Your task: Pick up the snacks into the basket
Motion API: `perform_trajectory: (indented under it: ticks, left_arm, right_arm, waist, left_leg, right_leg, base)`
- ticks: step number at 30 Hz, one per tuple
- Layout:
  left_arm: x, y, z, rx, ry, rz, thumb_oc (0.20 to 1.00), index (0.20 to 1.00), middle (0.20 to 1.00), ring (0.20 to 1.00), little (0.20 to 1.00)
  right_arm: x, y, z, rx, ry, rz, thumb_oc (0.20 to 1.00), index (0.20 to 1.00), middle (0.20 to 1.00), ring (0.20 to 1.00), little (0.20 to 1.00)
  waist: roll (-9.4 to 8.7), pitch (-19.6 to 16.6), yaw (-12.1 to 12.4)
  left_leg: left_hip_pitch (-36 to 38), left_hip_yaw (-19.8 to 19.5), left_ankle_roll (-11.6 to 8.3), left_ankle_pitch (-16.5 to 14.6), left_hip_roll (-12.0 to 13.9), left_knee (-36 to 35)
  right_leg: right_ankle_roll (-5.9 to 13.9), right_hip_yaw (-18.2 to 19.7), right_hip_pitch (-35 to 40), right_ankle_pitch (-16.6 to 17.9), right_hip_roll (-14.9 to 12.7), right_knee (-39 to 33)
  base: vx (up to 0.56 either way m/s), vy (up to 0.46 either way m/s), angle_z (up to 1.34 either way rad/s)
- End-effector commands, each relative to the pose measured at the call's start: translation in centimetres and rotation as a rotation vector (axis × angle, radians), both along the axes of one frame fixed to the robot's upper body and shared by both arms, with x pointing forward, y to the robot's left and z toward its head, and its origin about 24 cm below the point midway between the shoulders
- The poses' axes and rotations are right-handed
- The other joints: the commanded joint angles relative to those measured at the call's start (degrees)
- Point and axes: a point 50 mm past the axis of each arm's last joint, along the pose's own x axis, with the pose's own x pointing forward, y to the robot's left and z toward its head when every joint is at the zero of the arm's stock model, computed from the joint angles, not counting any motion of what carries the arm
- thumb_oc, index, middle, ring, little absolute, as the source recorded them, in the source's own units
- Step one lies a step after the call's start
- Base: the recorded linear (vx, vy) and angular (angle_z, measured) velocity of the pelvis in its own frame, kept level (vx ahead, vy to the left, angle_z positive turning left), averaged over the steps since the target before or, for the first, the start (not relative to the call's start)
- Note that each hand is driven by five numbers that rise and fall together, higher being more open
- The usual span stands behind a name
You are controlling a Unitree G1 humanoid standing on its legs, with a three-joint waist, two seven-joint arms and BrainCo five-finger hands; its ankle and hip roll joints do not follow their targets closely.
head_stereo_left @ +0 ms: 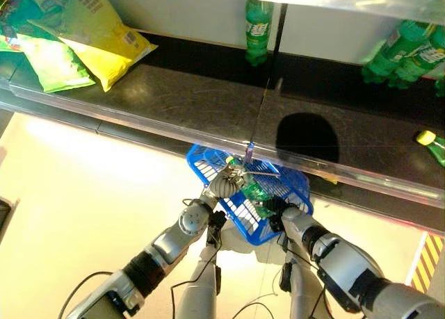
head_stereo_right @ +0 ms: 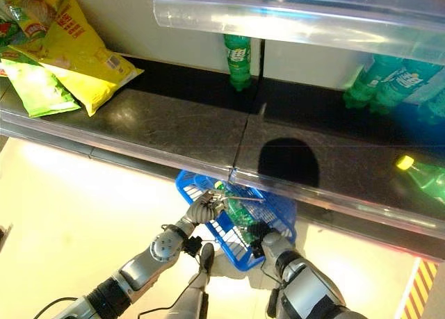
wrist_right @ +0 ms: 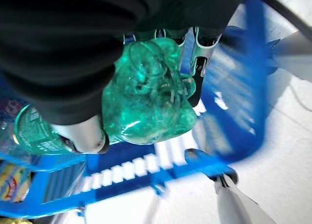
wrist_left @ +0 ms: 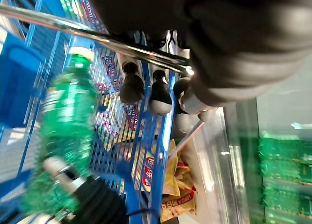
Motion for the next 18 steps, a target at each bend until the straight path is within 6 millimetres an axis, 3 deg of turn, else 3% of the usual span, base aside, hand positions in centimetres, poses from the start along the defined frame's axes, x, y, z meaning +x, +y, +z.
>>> perform_trajectory:
  ticks: [1, 11, 12, 18]
  left_arm:
    - [-2.9, -1.3, 5.5, -0.14, -0.241, -0.193, 0.2, 0.2, 0.2, 0.2, 0.2]
    - [-4.4, -2.2, 6.4, -0.171, -0.265, -0.277, 0.2, 0.2, 0.2, 0.2, 0.2]
    - [-4.6, -2.4, 6.3, -0.169, -0.261, -0.294, 0.2, 0.2, 0.2, 0.2, 0.2]
    - [-4.4, -2.5, 5.7, -0.156, -0.237, -0.287, 0.2, 0.2, 0.2, 0.2, 0.2]
  right_arm:
    - [1.8, 2.8, 3.5, 0.115, -0.136, 0.046, 0.2, 0.2, 0.2, 0.2, 0.2]
    - [3.0, 1.2, 5.4, 0.233, -0.176, -0.12, 0.2, 0.2, 0.2, 0.2, 0.2]
    - [3.0, 1.1, 5.4, 0.25, -0.173, -0.13, 1.0, 1.0, 1.0, 1.0, 1.0]
    - [2.7, 1.5, 5.0, 0.232, -0.161, -0.108, 1.0, 1.0, 1.0, 1.0, 1.0]
  waist:
    - [1.11, 0.4, 1.03]
    - [1.87, 0.59, 1.33]
    - [1.96, 0.63, 1.22]
    - [1.73, 0.71, 0.8]
  left_leg:
    - [-2.33, 1.15, 1.69, -2.34, -2.32, 2.24]
    - [-2.5, 1.19, 1.85, -2.68, -2.43, 2.58]
    - [-2.49, 1.21, 1.87, -2.71, -2.42, 2.67]
    - [-2.49, 1.39, 2.04, -3.04, -2.56, 3.36]
  right_leg:
    - [7.52, 3.88, -0.08, -8.65, -3.66, 7.11]
    - [7.57, 4.07, -0.3, -9.07, -3.69, 7.44]
    - [7.6, 4.09, -0.25, -9.16, -3.73, 7.47]
    - [7.5, 4.37, -0.22, -9.1, -3.77, 7.67]
  base:
    - [0.0, 0.0, 0.0]
    - [0.0, 0.003, 0.01]
    - [0.0, 0.0, 0.0]
    - [0.0, 0.0, 0.0]
